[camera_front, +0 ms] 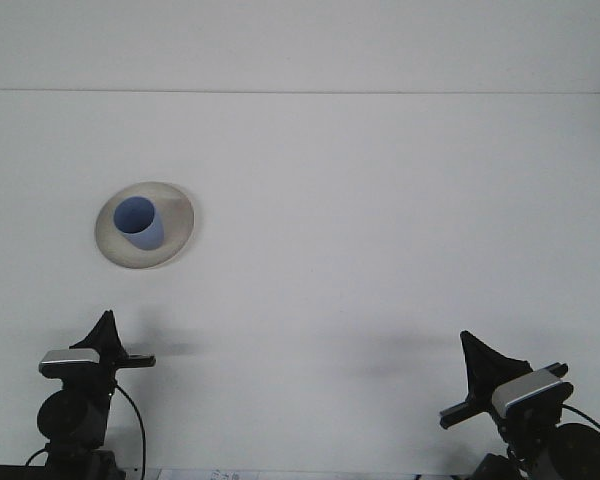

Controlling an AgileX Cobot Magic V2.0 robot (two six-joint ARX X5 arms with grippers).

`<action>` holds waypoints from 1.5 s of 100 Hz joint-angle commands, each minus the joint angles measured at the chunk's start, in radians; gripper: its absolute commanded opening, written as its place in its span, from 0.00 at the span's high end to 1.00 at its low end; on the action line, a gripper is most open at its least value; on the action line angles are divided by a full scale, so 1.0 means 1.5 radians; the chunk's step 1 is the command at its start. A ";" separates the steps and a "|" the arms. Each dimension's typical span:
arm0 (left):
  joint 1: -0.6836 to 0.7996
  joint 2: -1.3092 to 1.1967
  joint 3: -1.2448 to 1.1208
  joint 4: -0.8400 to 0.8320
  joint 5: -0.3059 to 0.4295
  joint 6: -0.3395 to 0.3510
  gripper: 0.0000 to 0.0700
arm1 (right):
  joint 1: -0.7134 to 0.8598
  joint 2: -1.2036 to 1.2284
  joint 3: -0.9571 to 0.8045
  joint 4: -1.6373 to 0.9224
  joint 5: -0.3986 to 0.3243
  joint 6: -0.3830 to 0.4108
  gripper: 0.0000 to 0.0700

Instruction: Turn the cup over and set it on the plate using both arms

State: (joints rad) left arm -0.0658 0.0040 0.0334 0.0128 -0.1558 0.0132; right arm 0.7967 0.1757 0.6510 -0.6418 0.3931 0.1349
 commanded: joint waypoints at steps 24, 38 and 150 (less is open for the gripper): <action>0.001 -0.001 -0.013 0.009 -0.003 0.008 0.98 | 0.005 0.001 0.002 0.009 0.000 0.002 0.99; 0.001 -0.001 -0.013 0.009 -0.003 0.008 0.98 | 0.005 0.001 0.002 0.009 0.000 0.002 0.99; 0.001 -0.001 -0.013 0.009 -0.003 0.008 0.98 | -0.539 -0.116 -0.391 0.319 -0.249 -0.076 0.99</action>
State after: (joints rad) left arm -0.0658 0.0044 0.0334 0.0143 -0.1562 0.0135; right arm -0.0051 0.0017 0.0914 -0.2169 0.0246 0.0353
